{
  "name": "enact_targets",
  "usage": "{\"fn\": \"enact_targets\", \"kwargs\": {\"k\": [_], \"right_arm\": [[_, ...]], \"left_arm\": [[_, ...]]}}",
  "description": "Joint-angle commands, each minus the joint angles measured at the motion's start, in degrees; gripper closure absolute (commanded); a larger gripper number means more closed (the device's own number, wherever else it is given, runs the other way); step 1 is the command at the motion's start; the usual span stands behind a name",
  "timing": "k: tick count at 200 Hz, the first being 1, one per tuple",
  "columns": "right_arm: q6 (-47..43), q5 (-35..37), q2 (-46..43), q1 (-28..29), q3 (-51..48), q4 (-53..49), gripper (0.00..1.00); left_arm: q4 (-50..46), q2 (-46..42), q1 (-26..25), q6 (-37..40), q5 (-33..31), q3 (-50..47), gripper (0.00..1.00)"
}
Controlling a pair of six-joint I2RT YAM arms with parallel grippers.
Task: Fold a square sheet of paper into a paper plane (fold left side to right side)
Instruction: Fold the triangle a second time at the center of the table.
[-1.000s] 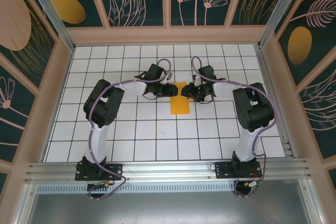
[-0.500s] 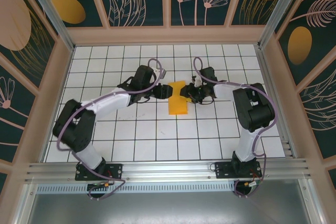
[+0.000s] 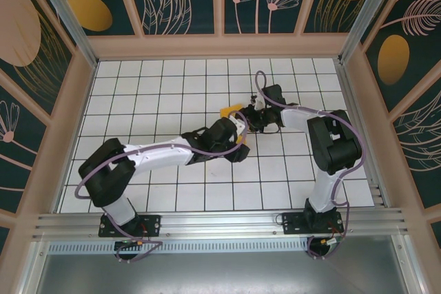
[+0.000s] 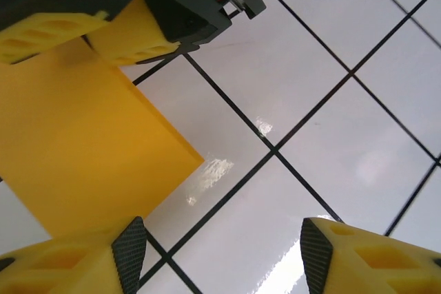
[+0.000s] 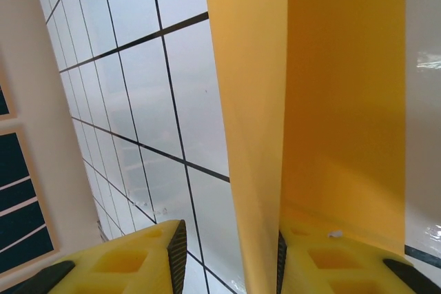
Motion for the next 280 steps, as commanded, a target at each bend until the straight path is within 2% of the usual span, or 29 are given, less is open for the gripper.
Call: {"fn": "enact_targets", "kwargs": {"k": [1, 46, 79, 116, 160, 242, 265, 280], "right_arm": [[1.11, -1.70, -2.62, 0.63, 1.69, 0.55, 0.61], [1.15, -1.77, -2.50, 0.81, 1.41, 0.82, 0.61], [1.11, -1.70, -2.20, 0.95, 1.43, 1.01, 0.61], [1.14, -1.70, -1.62, 1.12, 1.40, 1.22, 0.61], [0.37, -0.74, -1.34, 1.17, 1.78, 0.01, 0.61], [-1.47, 1.20, -1.34, 1.11, 2.55, -2.22, 0.60], [-2.61, 2.17, -2.88, 0.98, 2.47, -2.44, 0.58], [-2.93, 2.65, -4.53, 0.47, 1.83, -1.95, 0.56]], "left_arm": [[-3.79, 3.96, -1.78, 1.01, -6.44, 4.25, 0.34], [-8.52, 9.37, -3.64, 0.40, -16.77, 9.21, 0.31], [-9.32, 11.65, -3.96, -0.33, -20.32, 10.54, 0.30], [-8.61, 12.20, -4.32, 0.20, -21.58, 11.34, 0.32], [-8.23, 11.36, -4.42, 0.88, -20.19, 11.01, 0.49], [-7.45, 9.96, -4.40, 1.06, -17.49, 10.10, 1.00], [-7.13, 8.76, -4.17, 0.40, -17.24, 9.43, 1.00], [-7.18, 8.10, -3.27, 0.08, -14.68, 9.42, 1.00]]}}
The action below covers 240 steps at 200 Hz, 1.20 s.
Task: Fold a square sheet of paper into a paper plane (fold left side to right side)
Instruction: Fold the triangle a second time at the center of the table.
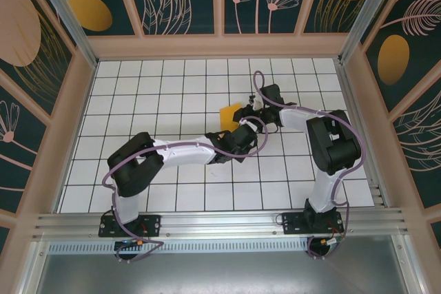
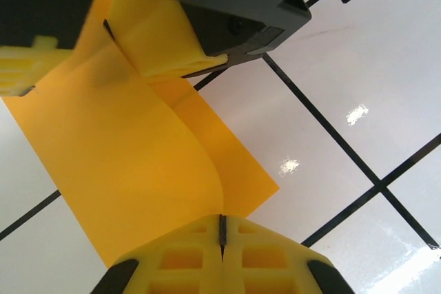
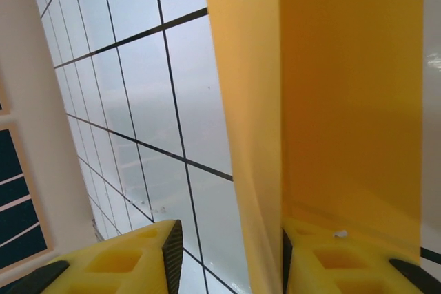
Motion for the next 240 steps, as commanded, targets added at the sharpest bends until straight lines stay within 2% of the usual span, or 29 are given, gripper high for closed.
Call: {"fn": "enact_targets", "kwargs": {"k": [1, 58, 85, 100, 109, 115, 137, 159, 192, 240], "right_arm": [[-1.90, 1.45, -4.54, -0.44, 1.09, -0.80, 0.56], [0.18, -0.15, -14.77, -6.18, -5.30, 3.77, 0.32], [-1.48, 0.59, -18.86, -9.69, -9.32, 1.69, 0.32], [-2.68, 1.79, -19.44, -10.14, -11.50, 0.27, 0.41], [-2.87, 1.78, -19.10, -9.92, -12.66, 0.12, 0.56], [-2.71, 1.61, -18.63, -9.65, -13.64, 0.52, 0.62], [-1.55, 2.02, -16.25, -6.75, -15.97, 2.87, 0.79], [-0.50, 3.28, -12.71, -3.32, -16.32, 4.55, 0.91], [-0.88, 4.59, -6.72, -0.06, -13.95, 4.67, 0.95], [-5.16, 10.06, -3.19, 1.39, -10.42, -3.54, 0.95]], "left_arm": [[0.27, -2.99, 0.84, -0.96, 3.17, -0.48, 1.00], [3.44, -5.10, 5.28, -2.64, 14.51, -2.92, 1.00], [5.53, -6.02, 7.55, -4.10, 19.36, -4.70, 1.00], [6.89, -6.47, 8.79, -5.22, 22.01, -5.89, 1.00], [7.50, -6.70, 9.59, -5.95, 23.35, -6.41, 1.00], [7.89, -6.69, 10.13, -6.30, 24.31, -6.73, 1.00], [8.97, -6.65, 11.77, -7.82, 26.35, -7.67, 1.00], [9.16, -6.70, 13.27, -8.98, 27.39, -8.40, 1.00], [8.76, -6.40, 15.44, -10.31, 28.18, -9.09, 1.00], [6.62, -5.34, 16.52, -9.10, 26.44, -8.22, 1.00]]}}
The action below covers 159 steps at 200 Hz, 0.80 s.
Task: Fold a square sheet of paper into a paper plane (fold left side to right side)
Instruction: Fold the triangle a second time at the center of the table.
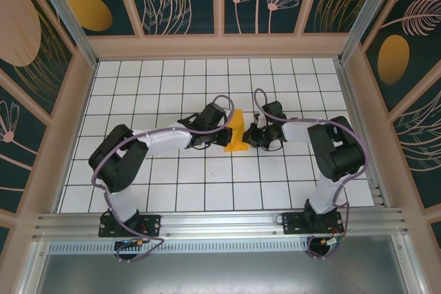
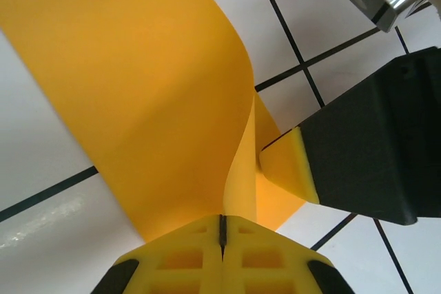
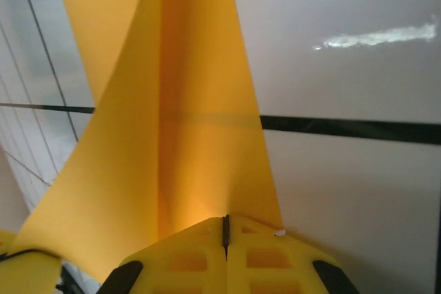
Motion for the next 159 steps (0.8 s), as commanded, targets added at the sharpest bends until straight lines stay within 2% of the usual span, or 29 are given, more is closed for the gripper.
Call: {"fn": "enact_targets", "kwargs": {"k": [1, 66, 159], "right_arm": [[-3.15, 4.11, 0.58, 0.20, 2.19, -5.08, 0.95], [-4.22, 5.25, 0.66, 0.94, 1.67, -6.24, 0.93], [-4.85, 5.85, 1.13, 1.69, 2.20, -7.21, 0.92]], "left_arm": [[-1.39, -0.37, 0.46, 0.28, -0.77, 0.22, 1.00], [-4.73, 2.66, 0.79, 3.86, -4.65, 2.62, 1.00], [-3.33, 6.62, 2.44, 4.68, -4.92, 4.56, 1.00]]}}
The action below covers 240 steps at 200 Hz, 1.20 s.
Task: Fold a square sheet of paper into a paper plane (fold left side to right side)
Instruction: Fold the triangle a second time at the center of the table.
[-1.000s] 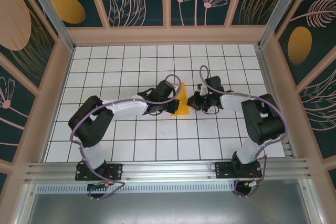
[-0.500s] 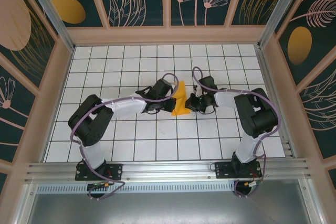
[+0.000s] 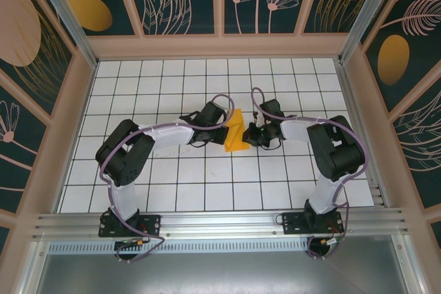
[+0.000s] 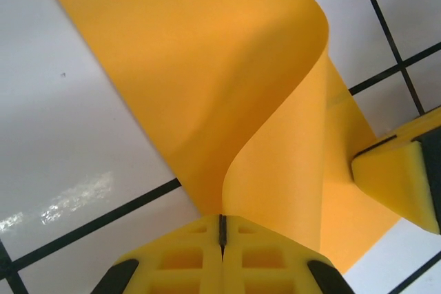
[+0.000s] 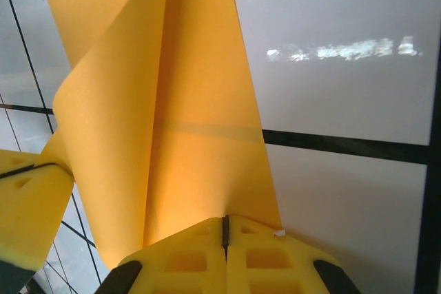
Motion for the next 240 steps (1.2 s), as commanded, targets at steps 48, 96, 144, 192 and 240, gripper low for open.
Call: {"fn": "enact_targets", "kwargs": {"k": [48, 96, 144, 192, 240], "right_arm": [[-1.52, 2.64, 1.20, 1.00, 0.24, -3.93, 0.92], [-1.58, 2.82, 1.19, 1.14, 0.25, -4.21, 0.92], [-1.64, 2.88, 1.41, 1.28, 0.41, -4.42, 0.92], [-1.91, 3.34, 1.59, 1.32, 0.64, -5.08, 0.91], [-2.00, 3.94, 1.68, 1.28, 0.77, -5.52, 0.91]], "left_arm": [[-0.23, 4.31, 0.51, 0.88, -1.65, 3.60, 1.00], [-0.57, 5.16, 0.79, 0.64, -2.93, 4.09, 1.00], [-0.44, 5.63, 0.78, 0.52, -2.97, 4.40, 1.00], [-0.49, 5.24, 0.87, 0.44, -3.63, 4.37, 1.00], [-0.57, 4.56, 0.92, 0.44, -4.15, 4.13, 1.00]]}}
